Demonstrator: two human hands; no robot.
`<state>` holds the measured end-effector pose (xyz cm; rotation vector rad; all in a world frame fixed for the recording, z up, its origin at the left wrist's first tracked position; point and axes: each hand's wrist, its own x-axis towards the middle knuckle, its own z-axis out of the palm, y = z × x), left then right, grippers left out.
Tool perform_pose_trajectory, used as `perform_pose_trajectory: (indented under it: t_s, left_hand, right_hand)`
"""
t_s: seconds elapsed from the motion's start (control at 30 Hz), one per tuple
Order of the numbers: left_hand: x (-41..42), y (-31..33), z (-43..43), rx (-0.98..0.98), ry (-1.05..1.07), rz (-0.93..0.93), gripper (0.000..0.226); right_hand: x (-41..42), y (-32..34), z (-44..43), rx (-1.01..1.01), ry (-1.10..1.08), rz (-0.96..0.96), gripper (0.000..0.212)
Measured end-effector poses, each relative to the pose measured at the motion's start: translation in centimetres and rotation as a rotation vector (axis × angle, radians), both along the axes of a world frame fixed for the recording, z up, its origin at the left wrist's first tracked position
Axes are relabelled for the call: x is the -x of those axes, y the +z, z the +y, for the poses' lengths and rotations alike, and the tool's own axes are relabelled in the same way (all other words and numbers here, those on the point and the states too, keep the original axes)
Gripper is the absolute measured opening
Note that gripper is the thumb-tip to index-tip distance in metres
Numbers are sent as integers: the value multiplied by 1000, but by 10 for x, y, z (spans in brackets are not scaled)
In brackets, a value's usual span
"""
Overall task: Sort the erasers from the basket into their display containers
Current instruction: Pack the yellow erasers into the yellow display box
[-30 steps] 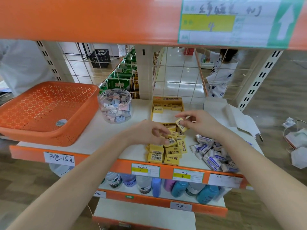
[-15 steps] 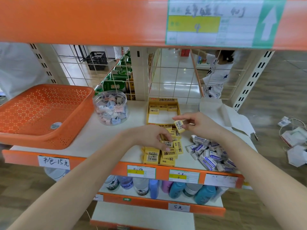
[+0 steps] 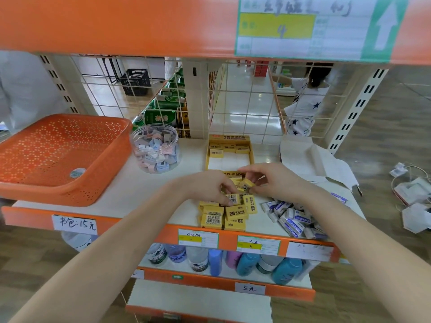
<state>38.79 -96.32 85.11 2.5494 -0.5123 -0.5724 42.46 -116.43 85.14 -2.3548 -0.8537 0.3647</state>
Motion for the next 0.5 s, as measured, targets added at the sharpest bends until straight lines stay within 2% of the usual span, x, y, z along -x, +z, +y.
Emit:
perform_pose_trajectory:
  t_s: [0.2,0.3,0.4,0.5]
  left_hand:
    - [4,-2,10,122,191,-63,32]
    - [4,-1,16,215,297,-78,30]
    - [5,-2,20,350,376,-73,28]
    - [6,-3,23,398,421,-62,21]
  right_hand:
    - [-3,4,-6,88,25,0,19]
    - [-3,4,-5,195,87,27,28]
    - [-3,5,-3,234,102,49,37]
    - [-4,4,0,248,98,26,46]
